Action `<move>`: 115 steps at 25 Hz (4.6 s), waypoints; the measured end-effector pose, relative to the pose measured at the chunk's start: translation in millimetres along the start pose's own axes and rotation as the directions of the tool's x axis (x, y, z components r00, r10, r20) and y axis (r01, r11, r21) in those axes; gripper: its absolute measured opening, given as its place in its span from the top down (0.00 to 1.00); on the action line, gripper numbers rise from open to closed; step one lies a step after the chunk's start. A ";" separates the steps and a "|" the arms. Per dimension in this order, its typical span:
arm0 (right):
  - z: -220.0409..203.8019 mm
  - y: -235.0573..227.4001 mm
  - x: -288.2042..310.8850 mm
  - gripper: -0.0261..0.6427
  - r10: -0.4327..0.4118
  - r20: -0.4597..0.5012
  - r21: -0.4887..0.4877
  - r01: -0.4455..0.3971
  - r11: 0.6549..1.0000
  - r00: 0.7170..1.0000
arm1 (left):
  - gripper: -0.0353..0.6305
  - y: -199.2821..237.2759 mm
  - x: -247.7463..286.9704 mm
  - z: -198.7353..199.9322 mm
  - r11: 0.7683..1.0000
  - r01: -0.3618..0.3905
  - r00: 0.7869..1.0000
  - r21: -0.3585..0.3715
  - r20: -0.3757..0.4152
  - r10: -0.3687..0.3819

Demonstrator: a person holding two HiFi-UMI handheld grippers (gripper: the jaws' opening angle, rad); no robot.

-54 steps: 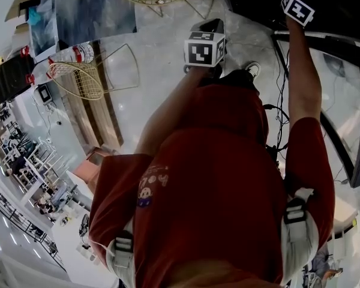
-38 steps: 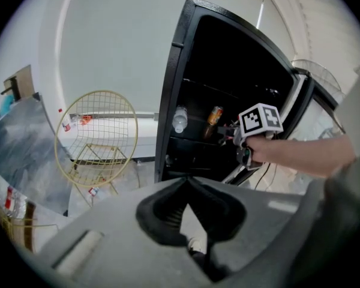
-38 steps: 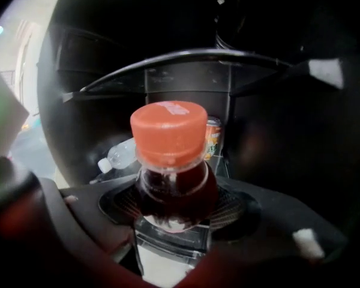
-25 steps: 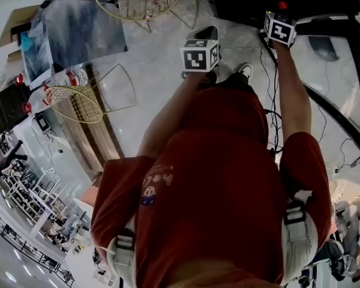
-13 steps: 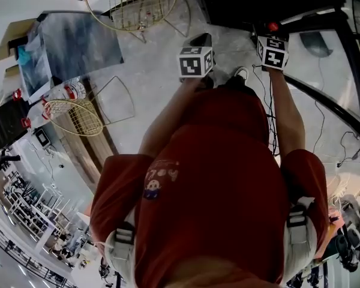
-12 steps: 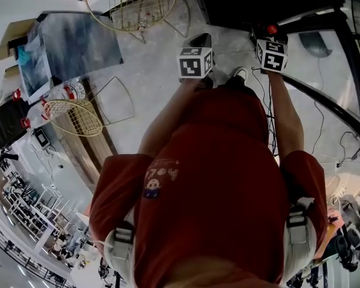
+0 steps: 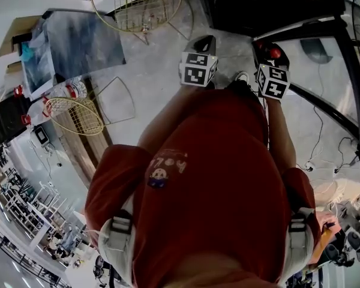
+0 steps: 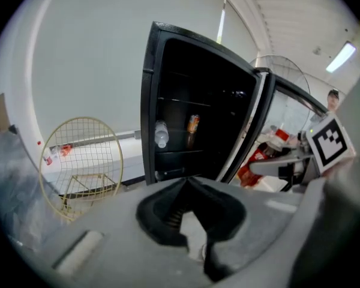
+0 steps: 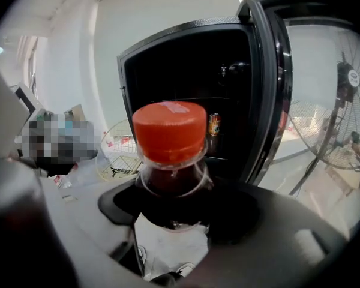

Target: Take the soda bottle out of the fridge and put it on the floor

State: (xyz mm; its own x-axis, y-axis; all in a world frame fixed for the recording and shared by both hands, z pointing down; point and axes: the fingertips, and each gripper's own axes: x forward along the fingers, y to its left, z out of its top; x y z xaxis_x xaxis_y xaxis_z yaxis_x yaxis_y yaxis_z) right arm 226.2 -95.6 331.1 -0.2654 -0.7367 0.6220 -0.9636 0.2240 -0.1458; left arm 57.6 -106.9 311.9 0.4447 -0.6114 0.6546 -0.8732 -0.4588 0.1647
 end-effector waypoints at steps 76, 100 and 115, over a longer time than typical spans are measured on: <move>-24.0 62.6 -28.0 0.50 0.404 -0.160 -0.224 -0.432 0.874 0.901 | 0.95 -7.1 -105.8 -65.5 0.915 -0.358 0.916 -0.188 0.118 0.383; -196.1 185.5 18.3 0.50 0.389 -0.381 -0.179 -0.480 0.859 0.839 | 0.95 62.6 -113.7 -261.4 0.857 -0.355 0.927 -0.374 -0.021 0.375; -315.8 178.2 123.3 0.50 0.370 -0.449 -0.242 -0.510 0.826 0.813 | 0.95 91.7 23.2 -369.6 0.913 -0.264 0.961 -0.311 0.001 0.278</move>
State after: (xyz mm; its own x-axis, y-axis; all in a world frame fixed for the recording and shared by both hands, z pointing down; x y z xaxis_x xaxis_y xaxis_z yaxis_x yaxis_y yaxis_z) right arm 31.8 55.1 624.8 -0.5581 -0.2294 0.7974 -0.6527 0.7148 -0.2512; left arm -85.9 75.2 614.9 0.1847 -0.7151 0.6742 -0.9767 -0.0572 0.2069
